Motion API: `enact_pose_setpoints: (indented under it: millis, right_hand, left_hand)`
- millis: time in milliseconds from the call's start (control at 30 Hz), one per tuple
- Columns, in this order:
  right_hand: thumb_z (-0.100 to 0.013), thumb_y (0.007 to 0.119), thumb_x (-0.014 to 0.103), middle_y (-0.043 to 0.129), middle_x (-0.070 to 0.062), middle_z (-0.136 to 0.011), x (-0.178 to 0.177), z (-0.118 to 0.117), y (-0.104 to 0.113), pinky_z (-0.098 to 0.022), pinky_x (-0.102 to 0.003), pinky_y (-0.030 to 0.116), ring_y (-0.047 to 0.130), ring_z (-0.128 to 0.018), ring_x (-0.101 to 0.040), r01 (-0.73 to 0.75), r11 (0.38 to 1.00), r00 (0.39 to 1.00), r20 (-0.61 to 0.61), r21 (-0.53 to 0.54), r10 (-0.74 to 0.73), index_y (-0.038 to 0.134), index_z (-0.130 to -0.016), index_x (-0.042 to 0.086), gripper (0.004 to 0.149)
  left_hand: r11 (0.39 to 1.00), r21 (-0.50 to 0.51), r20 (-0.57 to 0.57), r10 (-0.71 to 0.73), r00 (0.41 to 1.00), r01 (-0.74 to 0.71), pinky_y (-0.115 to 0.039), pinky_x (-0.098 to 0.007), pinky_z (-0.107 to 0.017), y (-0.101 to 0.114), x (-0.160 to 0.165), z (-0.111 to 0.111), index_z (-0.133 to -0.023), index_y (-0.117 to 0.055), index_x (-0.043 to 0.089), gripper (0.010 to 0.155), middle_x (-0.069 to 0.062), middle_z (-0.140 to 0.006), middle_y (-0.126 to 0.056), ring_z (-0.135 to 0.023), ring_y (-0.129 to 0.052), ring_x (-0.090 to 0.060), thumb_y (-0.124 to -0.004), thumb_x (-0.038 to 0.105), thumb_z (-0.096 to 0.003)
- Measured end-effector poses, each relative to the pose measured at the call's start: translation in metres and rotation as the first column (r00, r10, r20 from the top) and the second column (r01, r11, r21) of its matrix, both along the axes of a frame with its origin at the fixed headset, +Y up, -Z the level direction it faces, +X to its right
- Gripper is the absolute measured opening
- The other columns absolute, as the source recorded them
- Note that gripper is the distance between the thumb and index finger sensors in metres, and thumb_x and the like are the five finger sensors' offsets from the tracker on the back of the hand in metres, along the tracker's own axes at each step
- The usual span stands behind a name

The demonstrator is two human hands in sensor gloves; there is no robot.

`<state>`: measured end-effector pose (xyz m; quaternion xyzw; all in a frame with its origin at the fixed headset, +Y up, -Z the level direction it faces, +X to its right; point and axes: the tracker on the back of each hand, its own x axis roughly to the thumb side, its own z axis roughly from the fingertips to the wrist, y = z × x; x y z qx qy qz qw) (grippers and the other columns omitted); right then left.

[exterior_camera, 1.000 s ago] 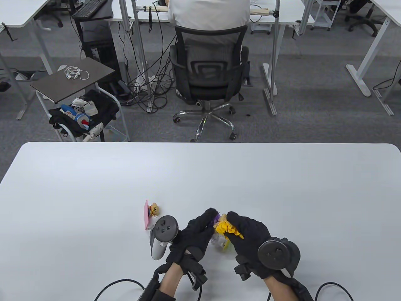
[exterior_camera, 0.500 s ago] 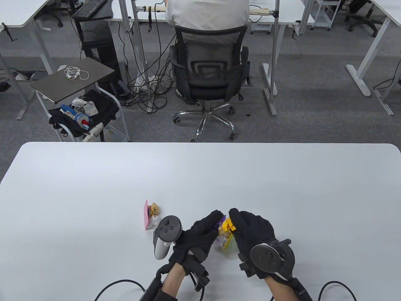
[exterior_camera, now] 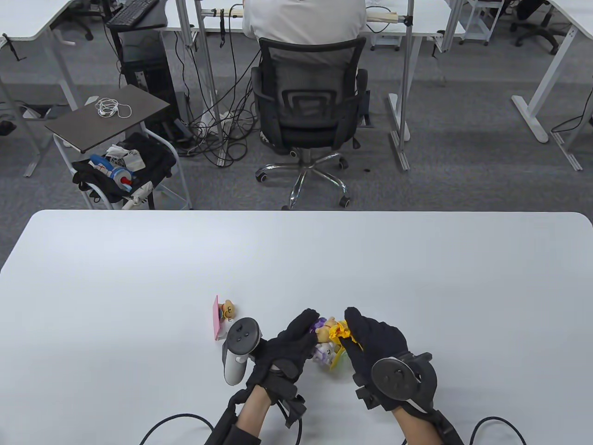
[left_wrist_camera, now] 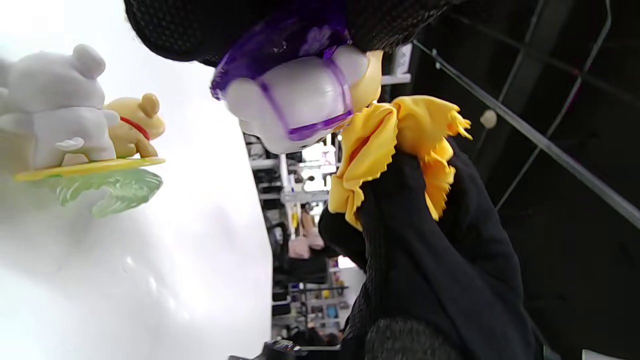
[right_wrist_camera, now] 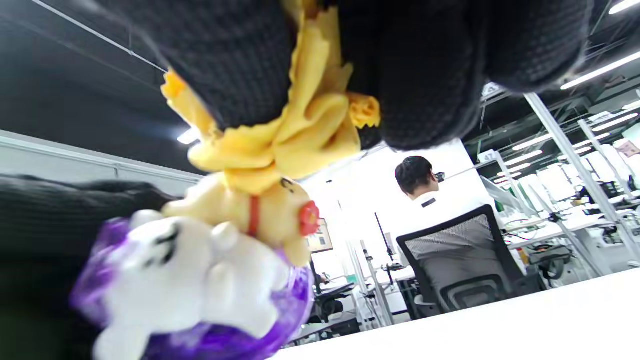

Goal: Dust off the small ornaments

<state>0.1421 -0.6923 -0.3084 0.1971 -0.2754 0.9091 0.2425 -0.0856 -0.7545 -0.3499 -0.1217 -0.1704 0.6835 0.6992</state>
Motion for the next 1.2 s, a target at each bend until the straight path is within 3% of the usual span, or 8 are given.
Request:
enact_pose_setpoints:
  millis: [167, 333, 533, 700, 800, 933, 1100, 1200]
  right_hand:
    - [-0.047, 0.089, 0.028, 0.086, -0.014, -0.089, -0.024, 0.011, -0.004, -0.056, -0.055, 0.078, 0.098, -0.061, -0.029, -0.095, 0.994, 0.989, -0.106, 0.063, 0.101, 0.083, -0.092, 0.031, 0.046]
    - [-0.048, 0.082, 0.043, 0.067, -0.02, -0.105, -0.025, 0.004, -0.011, -0.061, -0.059, 0.072, 0.086, -0.08, -0.039, 0.074, 0.991, 0.972, -0.213, -0.111, -0.096, 0.071, -0.103, 0.031, 0.057]
    - [-0.046, 0.084, 0.039, 0.086, -0.014, -0.081, -0.011, 0.0, -0.006, -0.052, -0.053, 0.079, 0.095, -0.052, -0.024, 0.121, 0.992, 0.978, -0.17, -0.027, -0.124, 0.081, -0.094, 0.03, 0.049]
    - [-0.046, 0.088, 0.036, 0.089, -0.015, -0.077, -0.002, -0.005, -0.008, -0.05, -0.053, 0.08, 0.096, -0.046, -0.024, 0.07, 0.997, 0.995, -0.073, -0.042, -0.073, 0.083, -0.093, 0.025, 0.049]
    - [-0.045, 0.088, 0.036, 0.09, -0.014, -0.076, -0.013, 0.005, -0.001, -0.048, -0.051, 0.082, 0.097, -0.045, -0.022, 0.118, 0.993, 0.98, -0.16, -0.015, -0.118, 0.078, -0.094, 0.019, 0.053]
    - [-0.045, 0.088, 0.038, 0.088, -0.009, -0.081, -0.033, 0.019, -0.001, -0.051, -0.052, 0.081, 0.097, -0.049, -0.022, -0.043, 0.996, 0.982, -0.181, 0.08, 0.056, 0.077, -0.093, 0.028, 0.05]
    - [-0.045, 0.09, 0.038, 0.091, -0.011, -0.075, -0.021, 0.001, -0.011, -0.048, -0.051, 0.082, 0.096, -0.041, -0.02, -0.027, 0.999, 0.993, -0.117, -0.03, 0.023, 0.082, -0.091, 0.024, 0.049]
    - [-0.047, 0.087, 0.038, 0.092, -0.013, -0.072, -0.005, -0.009, -0.008, -0.045, -0.05, 0.083, 0.096, -0.037, -0.019, 0.25, 0.953, 0.962, -0.073, -0.169, -0.265, 0.079, -0.093, 0.018, 0.051]
  left_hand:
    - [0.976, -0.117, -0.041, 0.181, 0.983, -0.185, -0.074, -0.04, -0.062, -0.005, -0.004, 0.002, -0.11, -0.027, 0.021, 0.06, -0.012, -0.101, -0.064, -0.092, -0.067, -0.037, -0.056, 0.037, -0.0596]
    - [0.931, -0.152, -0.027, 0.331, 0.943, -0.331, -0.074, -0.038, -0.063, -0.008, -0.005, 0.001, -0.11, -0.024, 0.021, 0.06, -0.011, -0.101, -0.062, -0.092, -0.067, -0.036, -0.053, 0.038, -0.0603]
    - [0.947, -0.152, 0.004, 0.287, 0.958, -0.283, -0.079, -0.038, -0.057, -0.003, -0.001, 0.002, -0.109, -0.034, 0.017, 0.057, -0.014, -0.095, -0.073, -0.084, -0.077, -0.035, -0.054, 0.037, -0.0595]
    - [0.91, -0.195, -0.035, 0.365, 0.93, -0.365, -0.078, -0.039, -0.057, -0.009, -0.005, 0.003, -0.11, -0.033, 0.02, 0.056, -0.011, -0.096, -0.073, -0.085, -0.077, -0.033, -0.052, 0.038, -0.0603]
    - [0.922, -0.193, -0.066, 0.329, 0.942, -0.335, -0.078, -0.038, -0.059, -0.011, -0.007, 0.004, -0.11, -0.03, 0.021, 0.056, -0.009, -0.099, -0.07, -0.088, -0.075, -0.032, -0.051, 0.038, -0.0606]
    - [0.876, -0.222, -0.047, 0.428, 0.902, -0.428, -0.077, -0.037, -0.061, -0.01, -0.003, 0.005, -0.11, -0.028, 0.021, 0.056, -0.01, -0.098, -0.068, -0.087, -0.074, -0.033, -0.049, 0.038, -0.0607]
    - [0.826, -0.228, -0.084, 0.51, 0.856, -0.515, -0.076, -0.037, -0.062, -0.01, -0.013, 0.006, -0.109, -0.028, 0.02, 0.056, -0.01, -0.096, -0.07, -0.085, -0.074, -0.032, -0.048, 0.039, -0.0604]
    - [0.834, -0.23, -0.05, 0.505, 0.862, -0.502, -0.078, -0.038, -0.06, -0.009, -0.011, 0.005, -0.109, -0.032, 0.02, 0.056, -0.01, -0.094, -0.073, -0.083, -0.077, -0.032, -0.049, 0.039, -0.0598]
